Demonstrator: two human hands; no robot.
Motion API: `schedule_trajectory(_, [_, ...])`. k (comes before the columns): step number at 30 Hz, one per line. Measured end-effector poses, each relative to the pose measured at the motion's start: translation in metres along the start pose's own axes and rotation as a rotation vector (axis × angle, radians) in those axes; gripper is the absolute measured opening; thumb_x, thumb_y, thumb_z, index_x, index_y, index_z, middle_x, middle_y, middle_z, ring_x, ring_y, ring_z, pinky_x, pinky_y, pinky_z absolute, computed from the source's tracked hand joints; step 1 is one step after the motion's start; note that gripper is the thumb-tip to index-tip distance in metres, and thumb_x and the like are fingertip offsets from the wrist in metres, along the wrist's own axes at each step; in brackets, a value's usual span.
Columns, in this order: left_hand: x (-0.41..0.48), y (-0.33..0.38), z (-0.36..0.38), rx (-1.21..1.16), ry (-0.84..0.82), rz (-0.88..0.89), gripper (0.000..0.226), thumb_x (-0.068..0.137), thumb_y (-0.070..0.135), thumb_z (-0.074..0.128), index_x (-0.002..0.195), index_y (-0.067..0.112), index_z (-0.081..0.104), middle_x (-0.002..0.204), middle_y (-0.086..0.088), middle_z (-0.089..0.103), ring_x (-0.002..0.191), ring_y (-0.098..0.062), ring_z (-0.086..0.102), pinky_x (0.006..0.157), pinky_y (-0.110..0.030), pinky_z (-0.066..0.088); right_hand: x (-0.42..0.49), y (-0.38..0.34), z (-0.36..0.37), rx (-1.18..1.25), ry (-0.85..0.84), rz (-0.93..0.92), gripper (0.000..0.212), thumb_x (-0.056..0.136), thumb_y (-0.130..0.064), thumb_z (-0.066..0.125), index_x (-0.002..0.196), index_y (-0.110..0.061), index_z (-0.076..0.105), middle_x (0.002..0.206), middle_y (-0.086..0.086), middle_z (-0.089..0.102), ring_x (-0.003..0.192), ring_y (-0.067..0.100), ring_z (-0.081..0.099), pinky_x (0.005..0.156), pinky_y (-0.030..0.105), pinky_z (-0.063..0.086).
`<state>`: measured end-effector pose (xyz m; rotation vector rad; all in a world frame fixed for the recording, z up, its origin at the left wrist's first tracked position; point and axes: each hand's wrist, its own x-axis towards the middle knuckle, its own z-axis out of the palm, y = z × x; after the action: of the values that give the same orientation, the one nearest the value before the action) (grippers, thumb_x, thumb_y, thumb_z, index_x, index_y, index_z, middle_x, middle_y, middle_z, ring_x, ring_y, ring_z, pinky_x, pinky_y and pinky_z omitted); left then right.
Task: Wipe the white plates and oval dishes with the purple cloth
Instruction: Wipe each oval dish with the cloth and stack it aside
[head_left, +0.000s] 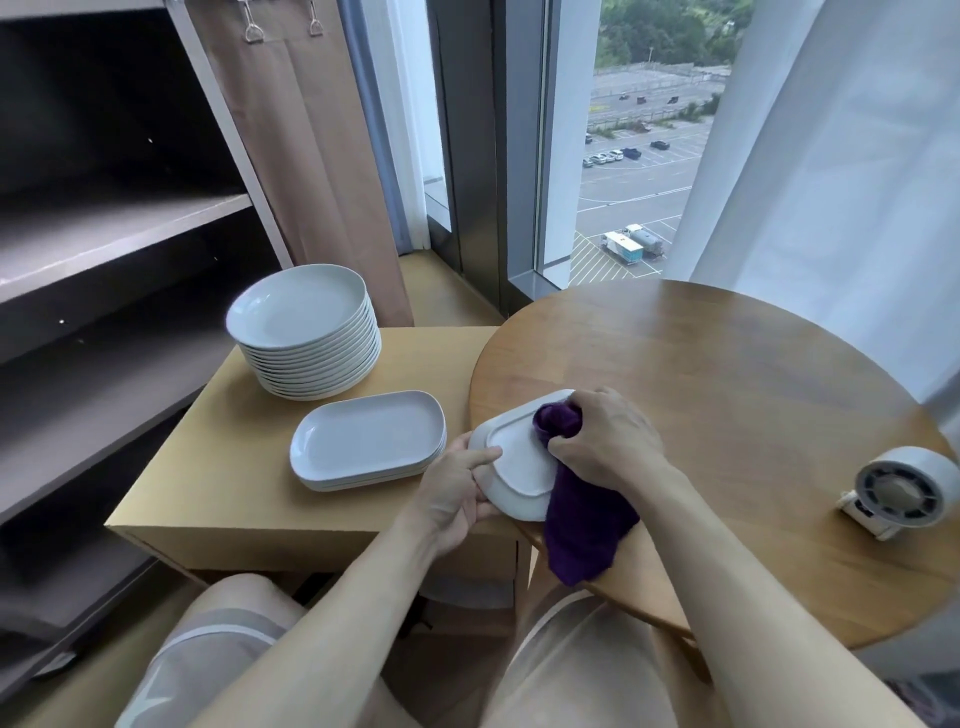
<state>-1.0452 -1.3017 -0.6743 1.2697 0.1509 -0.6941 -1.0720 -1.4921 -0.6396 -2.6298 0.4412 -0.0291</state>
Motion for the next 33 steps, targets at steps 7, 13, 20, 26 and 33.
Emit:
schedule_trajectory(7, [-0.011, 0.019, -0.021, 0.115, 0.117, 0.091, 0.04, 0.09, -0.006, 0.061, 0.127, 0.009, 0.055, 0.121, -0.016, 0.069, 0.098, -0.029, 0.069, 0.066, -0.038, 0.06, -0.012, -0.025, 0.01, 0.16, -0.022, -0.248, 0.026, 0.074, -0.037, 0.066, 0.1, -0.032, 0.066, 0.105, -0.015, 0.056, 0.094, 0.013, 0.055, 0.078, 0.034, 0.049])
schedule_trajectory(13, [-0.032, 0.062, -0.072, 0.17, 0.241, 0.237, 0.037, 0.088, -0.01, 0.061, 0.115, 0.013, 0.054, 0.114, -0.013, 0.068, 0.093, -0.029, 0.067, 0.065, -0.037, 0.057, -0.012, -0.031, 0.015, 0.283, 0.062, -0.271, 0.041, 0.07, -0.046, 0.061, 0.111, -0.043, 0.066, 0.102, -0.024, 0.053, 0.088, 0.003, 0.055, 0.068, 0.025, 0.041])
schedule_trajectory(20, [-0.049, 0.091, -0.119, 0.499, 0.438, 0.442, 0.034, 0.082, -0.015, 0.069, 0.104, 0.007, 0.054, 0.108, -0.022, 0.068, 0.093, -0.032, 0.068, 0.082, -0.05, 0.058, -0.017, -0.035, 0.022, 0.26, 0.042, -0.305, 0.039, 0.067, -0.045, 0.06, 0.106, -0.042, 0.066, 0.104, -0.022, 0.055, 0.086, 0.005, 0.055, 0.069, 0.029, 0.041])
schedule_trajectory(26, [-0.049, 0.087, -0.141, 1.017, 0.467, 0.548, 0.025, 0.079, -0.001, 0.068, 0.078, 0.007, 0.045, 0.071, -0.002, 0.046, 0.064, -0.017, 0.039, 0.058, -0.032, 0.035, -0.016, -0.034, 0.025, 0.246, 0.04, -0.317, 0.032, 0.076, -0.032, 0.07, 0.107, -0.038, 0.069, 0.103, -0.018, 0.056, 0.09, 0.012, 0.056, 0.073, 0.033, 0.045])
schedule_trajectory(33, [-0.035, 0.065, -0.156, 1.157, 0.461, 0.565, 0.032, 0.075, -0.005, 0.055, 0.067, 0.019, 0.036, 0.063, 0.007, 0.046, 0.06, -0.014, 0.039, 0.052, -0.029, 0.029, -0.013, -0.031, 0.025, 0.264, 0.048, -0.303, 0.03, 0.077, -0.031, 0.072, 0.106, -0.036, 0.069, 0.104, -0.018, 0.056, 0.092, 0.011, 0.056, 0.072, 0.032, 0.043])
